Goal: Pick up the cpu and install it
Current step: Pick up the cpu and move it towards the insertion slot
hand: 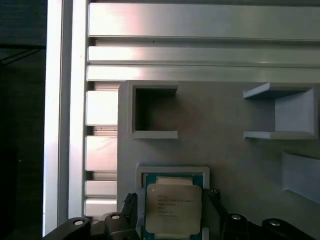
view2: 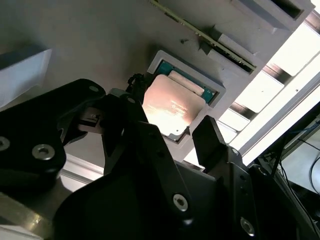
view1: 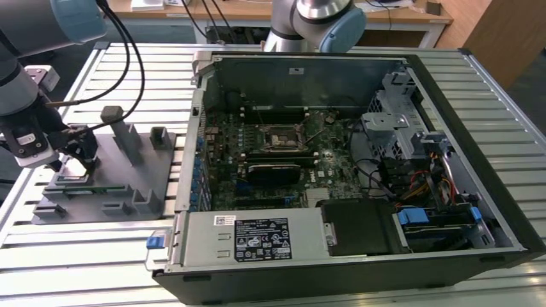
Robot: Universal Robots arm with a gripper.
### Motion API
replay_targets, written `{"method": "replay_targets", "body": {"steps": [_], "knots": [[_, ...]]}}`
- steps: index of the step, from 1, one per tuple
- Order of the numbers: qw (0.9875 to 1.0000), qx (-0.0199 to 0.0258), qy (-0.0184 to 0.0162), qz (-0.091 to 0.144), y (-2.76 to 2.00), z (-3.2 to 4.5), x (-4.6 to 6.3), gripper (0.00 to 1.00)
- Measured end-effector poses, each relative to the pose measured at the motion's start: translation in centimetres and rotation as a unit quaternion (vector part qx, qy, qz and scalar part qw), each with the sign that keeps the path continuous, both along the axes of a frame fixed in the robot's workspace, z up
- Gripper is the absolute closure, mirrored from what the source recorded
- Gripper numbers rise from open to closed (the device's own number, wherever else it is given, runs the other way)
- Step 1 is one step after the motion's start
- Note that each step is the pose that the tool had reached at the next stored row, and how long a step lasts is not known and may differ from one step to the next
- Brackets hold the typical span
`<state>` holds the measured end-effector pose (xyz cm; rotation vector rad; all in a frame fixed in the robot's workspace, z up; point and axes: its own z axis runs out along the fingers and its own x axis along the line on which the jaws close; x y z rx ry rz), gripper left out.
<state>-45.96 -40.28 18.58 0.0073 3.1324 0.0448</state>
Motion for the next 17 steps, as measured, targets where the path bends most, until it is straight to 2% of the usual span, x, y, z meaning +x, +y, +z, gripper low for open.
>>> {"method": "replay_targets", "body": {"steps": [6, 7, 9, 17], "knots": [[1.0000, -0.0039, -0.0014, 0.000, 0.00, -0.04, -0.01, 0.37], [1.0000, -0.0048, -0.0014, 0.000, 0.00, -0.04, -0.01, 0.43], [1.0000, -0.0059, -0.0015, 0.000, 0.01, -0.05, 0.00, 0.47], [1.0000, -0.0072, -0.0015, 0.000, 0.01, -0.04, 0.05, 0.47]]}}
